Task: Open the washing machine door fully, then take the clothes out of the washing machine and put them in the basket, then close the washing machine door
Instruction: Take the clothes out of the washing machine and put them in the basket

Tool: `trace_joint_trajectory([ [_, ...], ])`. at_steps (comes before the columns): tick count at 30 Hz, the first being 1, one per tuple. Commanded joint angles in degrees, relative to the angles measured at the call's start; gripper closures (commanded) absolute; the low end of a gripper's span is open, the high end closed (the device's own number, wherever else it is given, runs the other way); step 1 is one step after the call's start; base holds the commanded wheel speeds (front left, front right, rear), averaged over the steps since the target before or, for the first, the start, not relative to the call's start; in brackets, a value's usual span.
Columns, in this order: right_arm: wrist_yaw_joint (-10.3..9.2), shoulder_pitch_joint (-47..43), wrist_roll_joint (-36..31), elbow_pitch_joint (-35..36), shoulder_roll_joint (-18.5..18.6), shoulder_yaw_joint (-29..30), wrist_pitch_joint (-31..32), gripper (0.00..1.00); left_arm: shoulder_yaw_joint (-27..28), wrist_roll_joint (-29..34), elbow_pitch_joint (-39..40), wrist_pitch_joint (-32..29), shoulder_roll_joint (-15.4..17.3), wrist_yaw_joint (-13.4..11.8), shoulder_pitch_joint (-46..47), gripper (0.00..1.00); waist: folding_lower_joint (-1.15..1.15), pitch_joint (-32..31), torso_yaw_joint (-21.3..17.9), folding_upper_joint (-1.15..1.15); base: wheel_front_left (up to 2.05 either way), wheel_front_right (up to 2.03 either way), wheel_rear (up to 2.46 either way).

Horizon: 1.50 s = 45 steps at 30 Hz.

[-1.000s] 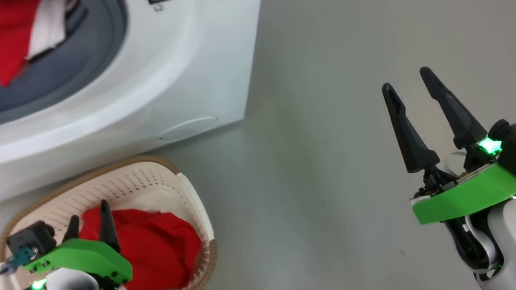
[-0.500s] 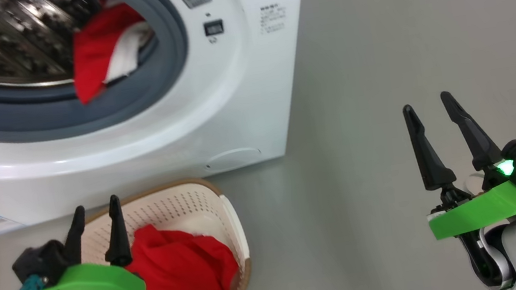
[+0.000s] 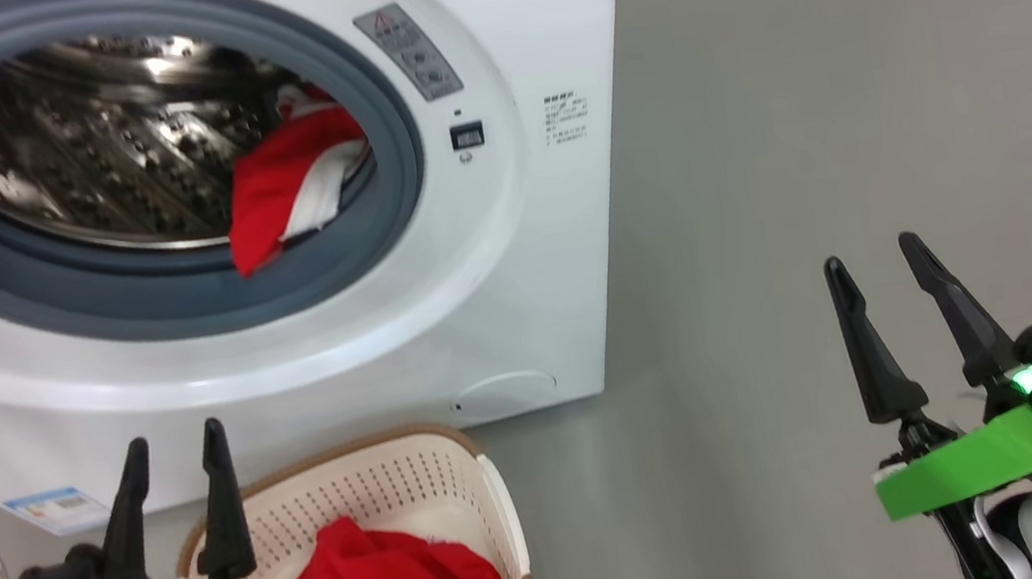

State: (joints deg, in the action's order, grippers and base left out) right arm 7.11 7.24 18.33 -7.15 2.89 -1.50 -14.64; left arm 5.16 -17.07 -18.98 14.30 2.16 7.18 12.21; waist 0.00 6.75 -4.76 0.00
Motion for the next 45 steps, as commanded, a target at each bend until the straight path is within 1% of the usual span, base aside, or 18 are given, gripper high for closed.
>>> trace_joint_trajectory([
  [1,0.37,0.13,-0.69,1.62,-0.01,-0.88,-0.36,0.0,1.96,1.02,2.12,0.7,0.78,0.3,-0.47,0.0,0.0,-1.92,-0.29,0.0,0.0,0.0,0.0],
  [8,0.37,-1.91,-2.28,2.48,-0.01,0.02,-0.36,0.0,2.69,1.25,6.85,0.7,1.11,0.3,-4.66,0.0,0.0,-4.39,-0.8,0.0,0.0,0.0,0.0],
  [13,0.37,-3.02,-3.31,3.23,0.09,-0.28,-0.36,0.0,1.22,1.3,9.52,0.7,3.19,0.3,-8.28,0.0,0.0,-5.93,-1.6,0.0,0.0,0.0,0.0],
  [19,0.37,-4.62,-3.54,3.96,0.81,0.35,-0.36,0.0,2.57,0.16,11.55,0.7,4.59,0.3,-11.27,0.0,0.0,-7.24,-1.67,0.0,0.0,0.0,0.0],
  [29,0.37,-6.61,-3.83,4.78,0.9,1.13,-0.36,0.0,2.14,-1.08,12.47,0.7,4.09,0.25,-13.5,0.0,0.0,-9.04,-1.5,0.0,0.0,0.0,0.0],
  [45,0.37,-7.48,-3.64,5.27,0.69,1.06,-0.36,0.0,1.37,-1.39,12.57,0.7,4.47,-0.08,-13.92,0.0,0.0,-9.3,-1.26,0.0,0.0,0.0,0.0],
])
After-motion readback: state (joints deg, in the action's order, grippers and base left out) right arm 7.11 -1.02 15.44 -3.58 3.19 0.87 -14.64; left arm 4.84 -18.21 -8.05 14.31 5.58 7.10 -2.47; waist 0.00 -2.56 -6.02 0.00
